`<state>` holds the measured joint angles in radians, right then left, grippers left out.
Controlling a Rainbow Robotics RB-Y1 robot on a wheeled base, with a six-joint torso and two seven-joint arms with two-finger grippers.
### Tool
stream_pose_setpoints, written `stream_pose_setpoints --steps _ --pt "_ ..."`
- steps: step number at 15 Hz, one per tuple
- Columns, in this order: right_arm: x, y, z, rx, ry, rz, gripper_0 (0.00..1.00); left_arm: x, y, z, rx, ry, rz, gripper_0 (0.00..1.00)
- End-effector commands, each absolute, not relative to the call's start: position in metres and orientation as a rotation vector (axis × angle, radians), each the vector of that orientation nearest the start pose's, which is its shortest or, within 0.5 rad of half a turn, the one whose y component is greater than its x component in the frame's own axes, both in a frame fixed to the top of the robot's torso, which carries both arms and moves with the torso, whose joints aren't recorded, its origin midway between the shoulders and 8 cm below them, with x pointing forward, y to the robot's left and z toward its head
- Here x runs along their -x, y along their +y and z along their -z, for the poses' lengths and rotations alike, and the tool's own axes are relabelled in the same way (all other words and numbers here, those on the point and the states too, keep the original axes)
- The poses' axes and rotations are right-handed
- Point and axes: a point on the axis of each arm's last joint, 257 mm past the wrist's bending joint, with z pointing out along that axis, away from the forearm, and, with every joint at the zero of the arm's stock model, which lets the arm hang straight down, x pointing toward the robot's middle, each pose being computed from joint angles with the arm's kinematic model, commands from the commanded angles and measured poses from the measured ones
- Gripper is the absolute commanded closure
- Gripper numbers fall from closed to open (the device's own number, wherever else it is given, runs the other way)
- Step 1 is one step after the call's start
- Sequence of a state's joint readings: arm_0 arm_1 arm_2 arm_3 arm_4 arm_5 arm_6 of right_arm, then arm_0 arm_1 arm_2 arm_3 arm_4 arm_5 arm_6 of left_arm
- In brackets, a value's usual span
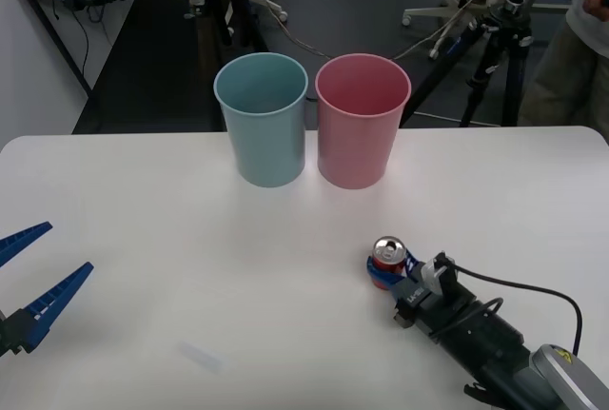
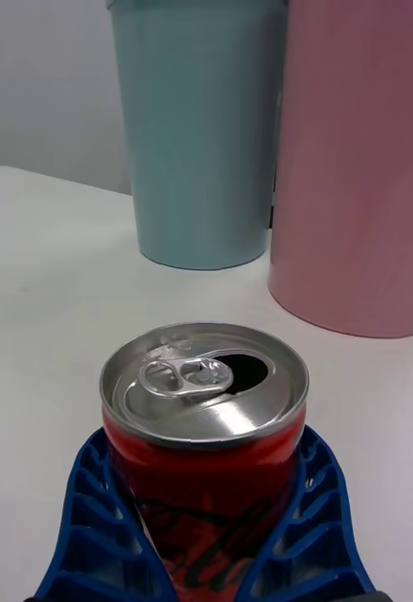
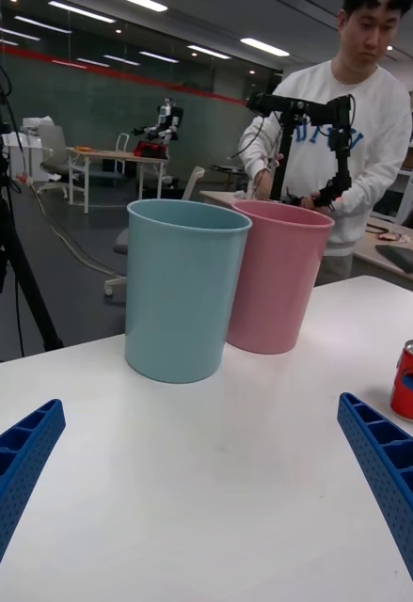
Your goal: Grasp the object on the table and drop it into the matching bin: aluminum can to the light blue bin, PET bottle to the pink bin.
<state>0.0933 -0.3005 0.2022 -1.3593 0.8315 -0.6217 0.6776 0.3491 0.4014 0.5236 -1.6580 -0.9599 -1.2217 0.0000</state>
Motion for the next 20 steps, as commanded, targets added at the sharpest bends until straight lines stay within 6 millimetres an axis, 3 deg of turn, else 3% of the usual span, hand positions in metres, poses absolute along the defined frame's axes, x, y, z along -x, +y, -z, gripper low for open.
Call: stream_pose_setpoints --steps 1,8,14,20 --pt "-0.438 -0.121 0.304 0.611 1.486 -0.431 1.00 -0.342 0.330 0.169 -0.465 1.441 0.567 0.00" --pt "-0.436 -0.103 0.251 0.591 1.425 -0.535 1.00 -0.342 0.330 0.169 -0.465 1.441 0.567 0.00" --pt "-0.423 -0.090 0.171 0.579 1.377 -0.565 1.00 -0.342 0.330 0.169 -0.465 1.441 0.567 0.00" --pt "-0.416 -0.063 0.100 0.553 1.342 -0.618 1.00 -0.342 0.330 0.169 -0.465 1.441 0.567 0.00"
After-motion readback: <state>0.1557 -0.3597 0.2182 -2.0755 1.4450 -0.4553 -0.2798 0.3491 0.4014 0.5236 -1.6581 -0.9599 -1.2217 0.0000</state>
